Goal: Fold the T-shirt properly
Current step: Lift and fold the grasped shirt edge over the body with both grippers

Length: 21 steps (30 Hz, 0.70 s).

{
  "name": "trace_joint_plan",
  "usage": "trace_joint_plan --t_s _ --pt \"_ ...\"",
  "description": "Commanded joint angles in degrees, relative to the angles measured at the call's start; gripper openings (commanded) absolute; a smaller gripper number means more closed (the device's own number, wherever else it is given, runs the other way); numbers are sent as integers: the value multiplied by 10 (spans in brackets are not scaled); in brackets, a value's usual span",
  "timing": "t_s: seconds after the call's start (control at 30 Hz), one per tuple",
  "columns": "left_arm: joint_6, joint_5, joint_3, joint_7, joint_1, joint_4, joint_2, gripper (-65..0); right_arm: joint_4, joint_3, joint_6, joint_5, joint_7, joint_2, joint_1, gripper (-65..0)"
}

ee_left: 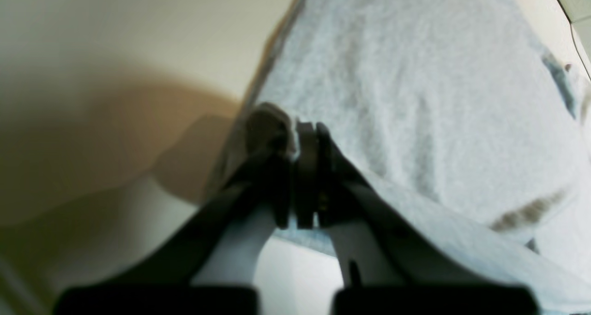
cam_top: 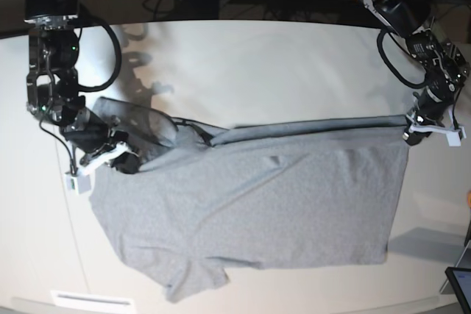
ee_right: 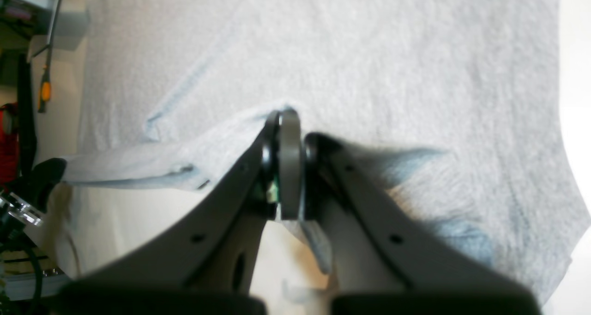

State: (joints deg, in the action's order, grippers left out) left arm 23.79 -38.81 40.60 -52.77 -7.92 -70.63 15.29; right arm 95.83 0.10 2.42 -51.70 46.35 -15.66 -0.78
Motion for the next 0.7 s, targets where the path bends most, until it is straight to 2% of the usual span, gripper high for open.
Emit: trace_joint_plan --t_s 0.0,0.13,0.3,0.67 --pt "1 -9 1 14 -10 -11 11 -650 9 3 -5 -6 -15 -6 -11 -649" --pt "1 -9 -4 39 -9 -11 13 -650 9 3 -5 -6 -15 -7 -15 -649" --pt "1 11 -75 75 -5 -10 30 -650 8 2 -5 -5 -15 -7 -20 -649" --pt "1 22 -77 90 -21 41 37 -650 -15 3 -5 -4 -15 -7 -34 -649"
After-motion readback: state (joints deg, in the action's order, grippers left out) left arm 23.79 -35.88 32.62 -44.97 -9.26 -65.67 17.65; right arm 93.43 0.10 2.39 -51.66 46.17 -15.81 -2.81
